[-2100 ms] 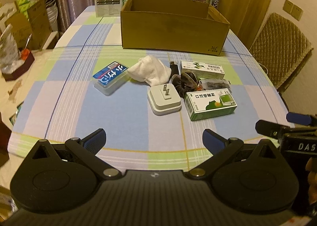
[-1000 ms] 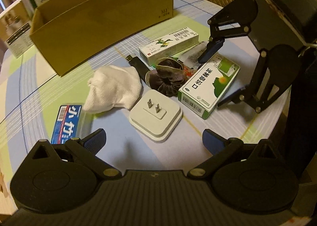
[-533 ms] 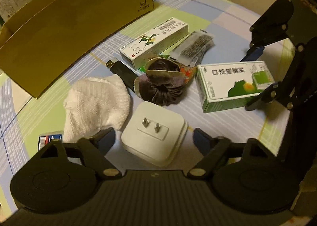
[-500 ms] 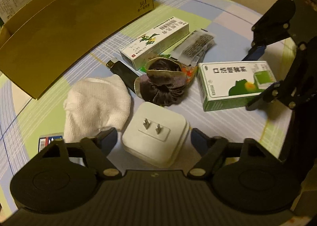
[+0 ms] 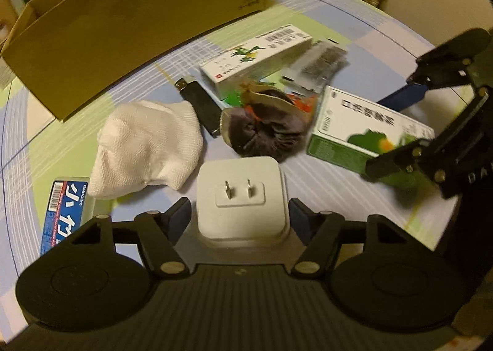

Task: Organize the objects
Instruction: 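Close the left tool on the white plug while the right tool grasps the green spray box, then carry the plug with the left tool while the right tool carries the spray box to the cardboard box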

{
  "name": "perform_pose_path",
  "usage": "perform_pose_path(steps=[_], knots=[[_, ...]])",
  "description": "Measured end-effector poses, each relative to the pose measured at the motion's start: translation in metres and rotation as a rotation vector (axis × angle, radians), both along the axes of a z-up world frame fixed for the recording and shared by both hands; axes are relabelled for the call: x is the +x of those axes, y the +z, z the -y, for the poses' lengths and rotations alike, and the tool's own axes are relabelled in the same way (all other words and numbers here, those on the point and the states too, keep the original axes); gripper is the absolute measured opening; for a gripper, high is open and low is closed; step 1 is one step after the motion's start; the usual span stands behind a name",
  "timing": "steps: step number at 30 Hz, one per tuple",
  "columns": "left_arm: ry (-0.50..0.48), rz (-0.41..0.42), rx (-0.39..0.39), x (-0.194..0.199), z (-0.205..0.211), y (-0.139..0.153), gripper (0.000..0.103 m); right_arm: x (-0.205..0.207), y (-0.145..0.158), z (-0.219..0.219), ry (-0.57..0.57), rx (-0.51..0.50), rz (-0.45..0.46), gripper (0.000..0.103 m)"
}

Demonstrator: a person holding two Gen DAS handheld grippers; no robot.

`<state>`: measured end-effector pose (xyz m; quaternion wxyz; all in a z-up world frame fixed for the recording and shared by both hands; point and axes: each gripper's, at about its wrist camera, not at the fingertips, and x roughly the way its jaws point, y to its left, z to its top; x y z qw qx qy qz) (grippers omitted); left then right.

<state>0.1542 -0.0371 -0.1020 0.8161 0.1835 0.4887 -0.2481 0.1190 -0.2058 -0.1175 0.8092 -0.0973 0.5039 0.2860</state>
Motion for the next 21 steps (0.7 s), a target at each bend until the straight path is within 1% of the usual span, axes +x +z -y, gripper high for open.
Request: perform_pose_path(steps=[2, 3, 5, 6, 8, 10, 13, 16, 18, 21], knots=[[0.029, 0.0, -0.011, 0.002, 0.0, -0.001, 0.064, 0.002, -0.002, -0.004, -0.001, -0.002, 0.013, 0.06], [0.039, -0.002, -0.021, 0.002, 0.0, -0.001, 0.061, 0.002, -0.002, -0.005, -0.002, -0.003, 0.021, 0.059], [0.056, 0.001, -0.026, 0.001, 0.0, -0.001, 0.061, 0.001, -0.004, -0.008, 0.008, -0.012, 0.028, 0.058], [0.064, 0.004, -0.025, 0.0, 0.0, -0.001, 0.061, 0.001, -0.005, -0.01, 0.016, -0.023, 0.036, 0.053], [0.068, 0.006, -0.017, -0.004, 0.0, 0.0, 0.06, -0.004, -0.007, -0.014, 0.033, -0.049, 0.062, 0.053], [0.068, 0.003, -0.009, -0.009, 0.0, 0.003, 0.06, -0.007, -0.005, -0.013, 0.019, -0.046, 0.069, 0.052], [0.098, 0.008, -0.026, -0.016, -0.005, 0.01, 0.06, -0.015, 0.006, -0.005, -0.022, -0.017, 0.09, 0.052], [0.144, 0.008, -0.042, -0.021, -0.01, 0.018, 0.06, -0.02, 0.017, 0.004, -0.074, 0.021, 0.085, 0.052], [0.166, 0.01, -0.046, -0.022, -0.012, 0.023, 0.06, -0.023, 0.026, 0.007, -0.089, 0.032, 0.091, 0.052], [0.201, 0.032, -0.055, -0.023, -0.016, 0.04, 0.06, -0.022, 0.045, 0.01, -0.106, 0.047, 0.119, 0.052]])
